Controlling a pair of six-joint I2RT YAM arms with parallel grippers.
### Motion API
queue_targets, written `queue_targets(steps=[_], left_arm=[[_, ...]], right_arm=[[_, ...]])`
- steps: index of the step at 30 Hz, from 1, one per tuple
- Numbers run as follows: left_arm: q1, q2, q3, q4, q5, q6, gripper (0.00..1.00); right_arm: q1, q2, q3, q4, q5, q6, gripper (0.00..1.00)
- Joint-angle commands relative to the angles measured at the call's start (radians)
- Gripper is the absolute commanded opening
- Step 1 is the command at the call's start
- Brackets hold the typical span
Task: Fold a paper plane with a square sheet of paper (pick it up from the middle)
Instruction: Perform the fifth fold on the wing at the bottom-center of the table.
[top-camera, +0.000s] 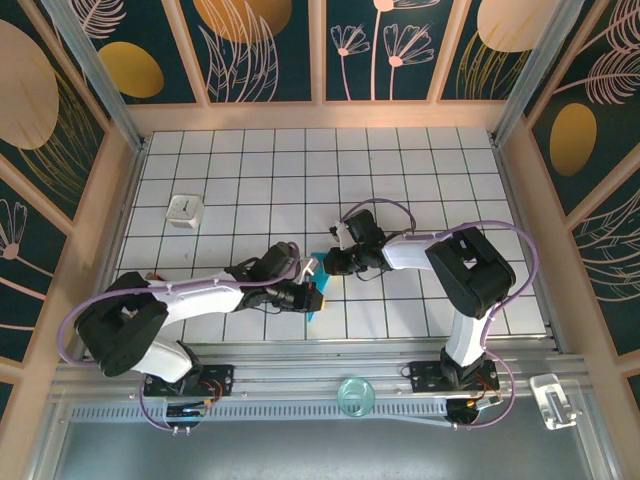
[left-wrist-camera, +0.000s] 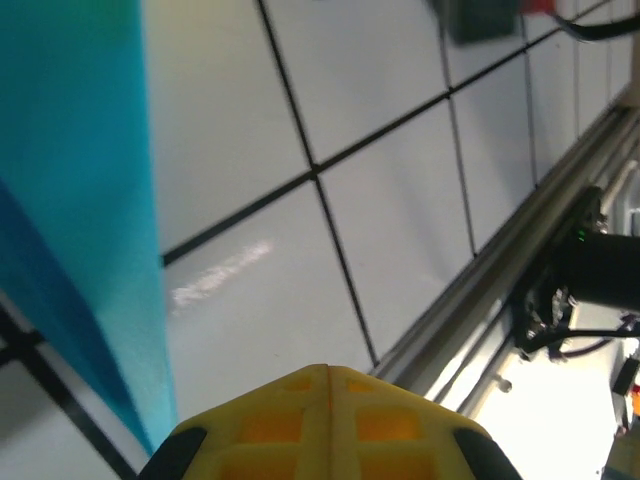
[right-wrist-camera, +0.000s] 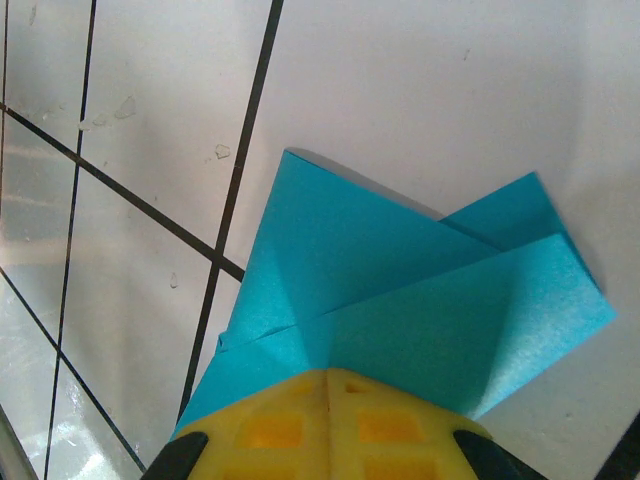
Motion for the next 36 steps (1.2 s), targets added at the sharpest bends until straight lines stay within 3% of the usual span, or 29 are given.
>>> queue_targets(steps=[1,21,36], left_arm=[[0.013,0.039,0.012,0.008,-0.018,0.006,0.00],[0.063,0.087,-0.031,0.074,-0.001,0.006,0.00],[0.068,0.121,-0.065,0.020,-0.040,0.041,0.00]], right_arm=[[-0.003,0.069,-0.027,-0.114,0.140,-0.025,0.05],[-0.003,0.073,-0.024,-0.120,0.140,-0.028,0.04],[-0.003,0.069,-0.008,-0.125,0.138,-0.029,0.05]])
